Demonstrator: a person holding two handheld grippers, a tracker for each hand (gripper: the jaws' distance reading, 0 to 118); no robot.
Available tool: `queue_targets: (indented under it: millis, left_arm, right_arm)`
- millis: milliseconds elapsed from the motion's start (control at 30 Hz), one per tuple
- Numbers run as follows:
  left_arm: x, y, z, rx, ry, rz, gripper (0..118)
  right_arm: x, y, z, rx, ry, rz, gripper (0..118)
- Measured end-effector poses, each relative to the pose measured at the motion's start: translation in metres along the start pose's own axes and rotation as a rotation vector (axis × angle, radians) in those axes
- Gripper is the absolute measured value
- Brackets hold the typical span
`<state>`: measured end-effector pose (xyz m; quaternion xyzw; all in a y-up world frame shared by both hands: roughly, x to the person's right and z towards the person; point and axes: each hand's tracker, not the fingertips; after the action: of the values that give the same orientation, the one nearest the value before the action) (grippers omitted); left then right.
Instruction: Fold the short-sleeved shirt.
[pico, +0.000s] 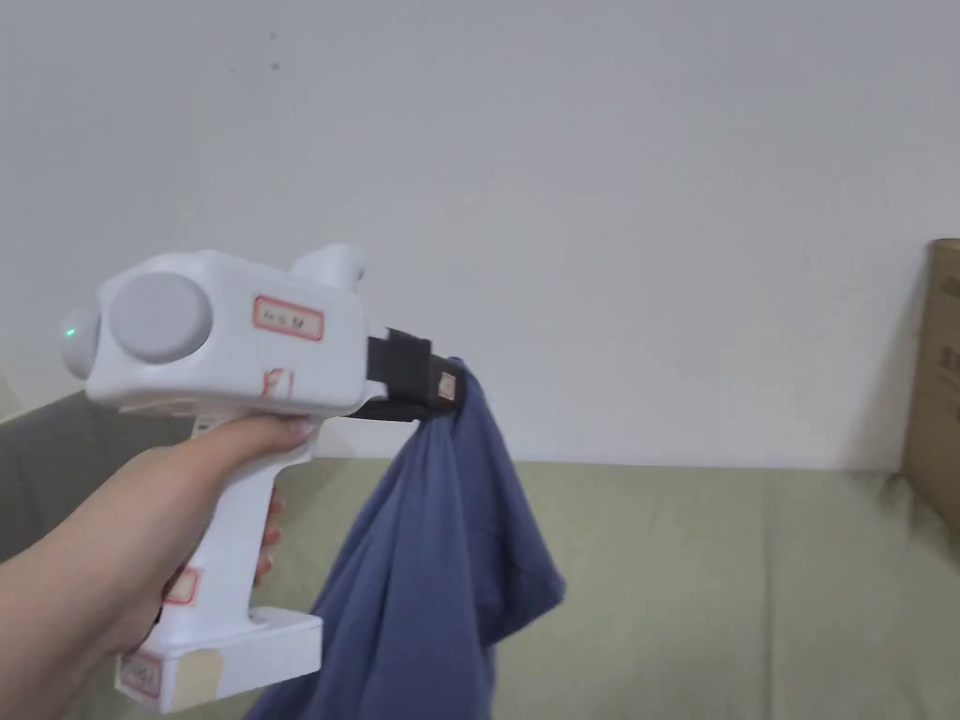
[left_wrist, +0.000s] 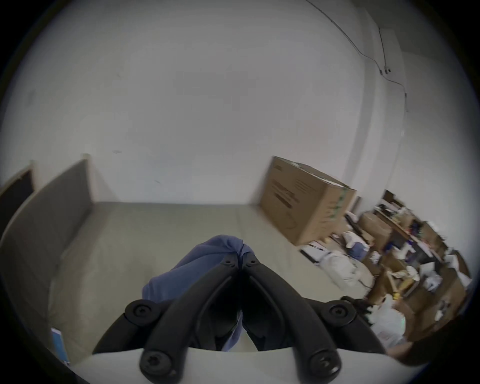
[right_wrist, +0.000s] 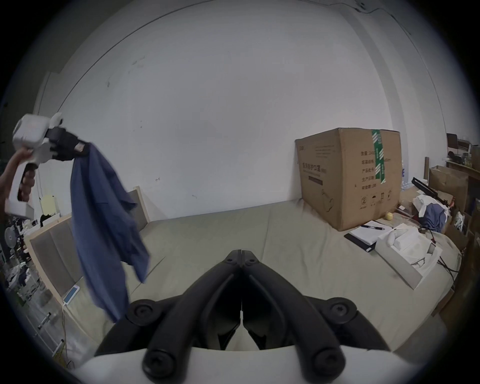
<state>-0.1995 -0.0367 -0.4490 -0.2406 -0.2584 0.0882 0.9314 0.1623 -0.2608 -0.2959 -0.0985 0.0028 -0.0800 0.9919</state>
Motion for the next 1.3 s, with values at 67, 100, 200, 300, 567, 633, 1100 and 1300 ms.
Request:
queue_targets:
  millis: [67, 100, 200, 300, 567, 633, 1100, 1300]
  left_arm:
    - [0.025, -0.001, -0.036, -0.072, -0.008, -0.009, 0]
    - [0.036, -0.003, -0.059, -0.130, -0.014, -0.029, 0]
    - [0.062, -0.026, -0.128, -0.291, -0.064, -0.032, 0]
    - [0.068, -0.075, -0.203, -0.423, -0.075, 0.044, 0]
    - [0.014, -0.255, -0.320, -0.772, 0.047, 0.275, 0]
    - [-0.009, -0.277, -0.325, -0.806, 0.101, 0.354, 0]
    - [-0.039, -0.237, -0.209, -0.469, 0.124, 0.208, 113]
    - [-0.028, -0.236, -0.091, -0.073, 0.180, 0.262, 71]
  right_arm:
    - [0.009, 0.000, 0.005, 0.006, -0.021, -0.007, 0]
    - [0.014, -0.001, 0.006, 0.007, -0.034, -0.011, 0]
    - [0.028, -0.006, 0.008, -0.005, -0.065, -0.018, 0]
    - [0.041, -0.015, 0.007, -0.038, -0.102, -0.016, 0]
    - [0.066, -0.042, -0.005, -0.156, -0.153, -0.013, 0]
    - [0.068, -0.048, -0.008, -0.179, -0.155, -0.005, 0]
    - [0.042, -0.043, -0.008, -0.193, -0.118, 0.003, 0]
    - [0.026, -0.031, 0.005, -0.053, -0.071, 0.053, 0]
